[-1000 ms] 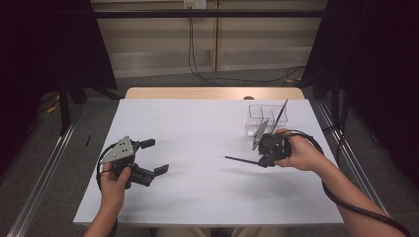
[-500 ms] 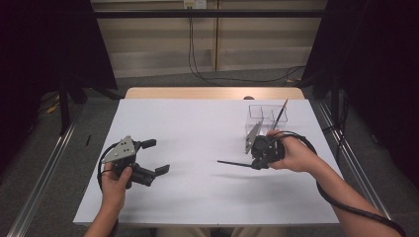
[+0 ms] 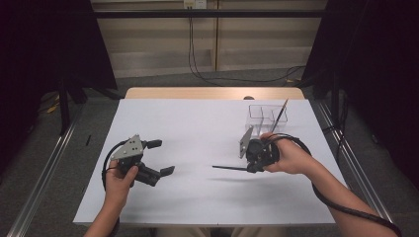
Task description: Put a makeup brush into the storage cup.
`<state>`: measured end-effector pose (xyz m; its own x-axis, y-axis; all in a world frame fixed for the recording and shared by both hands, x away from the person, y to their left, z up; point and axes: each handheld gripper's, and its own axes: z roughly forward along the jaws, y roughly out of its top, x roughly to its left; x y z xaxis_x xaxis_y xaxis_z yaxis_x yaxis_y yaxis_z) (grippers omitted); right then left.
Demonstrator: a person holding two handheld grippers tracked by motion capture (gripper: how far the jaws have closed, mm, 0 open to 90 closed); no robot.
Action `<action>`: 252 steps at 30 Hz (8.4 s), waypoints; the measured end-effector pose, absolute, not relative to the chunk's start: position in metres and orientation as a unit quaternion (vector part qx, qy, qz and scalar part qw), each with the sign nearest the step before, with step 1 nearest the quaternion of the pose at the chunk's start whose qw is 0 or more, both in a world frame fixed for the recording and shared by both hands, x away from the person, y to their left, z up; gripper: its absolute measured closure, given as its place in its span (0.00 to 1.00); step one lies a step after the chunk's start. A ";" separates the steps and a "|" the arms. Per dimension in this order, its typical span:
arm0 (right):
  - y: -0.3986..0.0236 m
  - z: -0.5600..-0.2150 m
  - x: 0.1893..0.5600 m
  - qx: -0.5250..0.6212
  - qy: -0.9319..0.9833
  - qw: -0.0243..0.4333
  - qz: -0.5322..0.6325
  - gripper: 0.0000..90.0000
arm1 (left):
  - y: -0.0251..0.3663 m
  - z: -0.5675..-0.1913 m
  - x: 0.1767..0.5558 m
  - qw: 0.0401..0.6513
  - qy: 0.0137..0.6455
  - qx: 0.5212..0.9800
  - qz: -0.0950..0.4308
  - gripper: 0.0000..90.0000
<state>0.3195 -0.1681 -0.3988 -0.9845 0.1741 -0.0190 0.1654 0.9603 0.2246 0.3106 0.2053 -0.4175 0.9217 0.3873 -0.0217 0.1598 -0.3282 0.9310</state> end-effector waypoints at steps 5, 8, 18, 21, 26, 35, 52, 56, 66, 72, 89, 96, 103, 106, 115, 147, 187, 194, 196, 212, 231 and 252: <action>-0.170 -0.399 0.317 0.091 0.990 0.018 0.111 0.94 | 0.200 -0.417 0.313 0.540 0.167 0.819 0.097 0.01; -0.172 -0.399 0.317 0.091 0.990 0.018 0.108 0.94 | 0.194 -0.416 0.315 0.534 0.163 0.825 0.088 0.01; -0.169 -0.397 0.315 0.081 0.991 0.016 0.106 0.94 | 0.164 -0.411 0.319 0.460 0.136 0.874 0.077 0.02; -0.167 -0.397 0.315 0.079 0.991 0.017 0.105 0.94 | 0.153 -0.409 0.318 0.434 0.116 0.891 0.064 0.02; -0.162 -0.397 0.313 0.068 0.992 0.016 0.104 0.94 | 0.138 -0.408 0.320 0.401 0.101 0.909 0.053 0.02; -0.155 -0.396 0.311 0.061 0.993 0.015 0.103 0.94 | 0.119 -0.407 0.323 0.354 0.094 0.930 0.044 0.03; -0.143 -0.395 0.312 0.044 0.993 0.013 0.108 0.94 | 0.085 -0.405 0.330 0.284 0.081 0.955 0.023 0.15; -0.142 -0.393 0.311 0.049 0.992 0.015 0.113 0.94 | 0.077 -0.407 0.331 0.276 0.075 0.958 0.012 0.21; -0.141 -0.392 0.310 0.043 0.992 0.014 0.117 0.94 | 0.065 -0.410 0.335 0.258 0.053 0.965 0.004 0.41; -0.138 -0.391 0.310 0.039 0.992 0.015 0.121 0.94 | 0.062 -0.407 0.333 0.265 0.040 0.963 0.007 0.50; -0.134 -0.387 0.311 0.037 0.990 0.025 0.131 0.94 | 0.054 -0.412 0.329 0.246 0.007 0.969 -0.015 0.89; -0.133 -0.384 0.311 0.032 0.989 0.029 0.141 0.94 | 0.050 -0.415 0.328 0.239 -0.001 0.971 -0.013 0.92; -0.131 -0.379 0.311 0.027 0.988 0.031 0.146 0.94 | 0.050 -0.417 0.327 0.238 -0.006 0.971 -0.013 0.94; -0.132 -0.380 0.312 0.035 0.987 0.030 0.152 0.92 | 0.051 -0.416 0.327 0.236 -0.011 0.972 -0.017 0.95; -0.133 -0.385 0.311 0.045 0.985 0.036 0.166 0.46 | 0.053 -0.414 0.327 0.226 -0.018 0.974 -0.014 0.95; -0.166 -0.378 0.319 0.117 0.969 0.012 0.218 0.07 | 0.082 -0.416 0.331 0.288 0.035 0.957 -0.019 0.95; -0.197 -0.396 0.304 0.186 0.829 0.027 0.526 0.06 | 0.094 -0.423 0.330 0.378 0.074 0.923 -0.014 0.95; -0.197 -0.396 0.304 0.190 0.819 0.031 0.540 0.06 | 0.098 -0.425 0.328 0.441 0.099 0.892 -0.007 0.95; -0.196 -0.395 0.304 0.191 0.818 0.031 0.542 0.06 | 0.099 -0.426 0.328 0.461 0.103 0.881 -0.012 0.95; -0.191 -0.394 0.302 0.212 0.797 0.045 0.564 0.10 | 0.091 -0.435 0.322 0.540 0.132 0.831 -0.015 0.95; -0.193 -0.389 0.305 0.230 0.771 0.035 0.592 0.63 | 0.085 -0.438 0.320 0.570 0.135 0.811 -0.015 0.95; -0.187 -0.389 0.306 0.251 0.740 0.019 0.623 0.92 | 0.073 -0.439 0.316 0.577 0.132 0.806 -0.016 0.94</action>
<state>0.3062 -0.1871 -0.3888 -0.8729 0.3963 0.2846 0.3478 0.0964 0.9326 0.3163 0.0733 -0.4390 0.9646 0.1949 -0.1776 0.2310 -0.2998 0.9256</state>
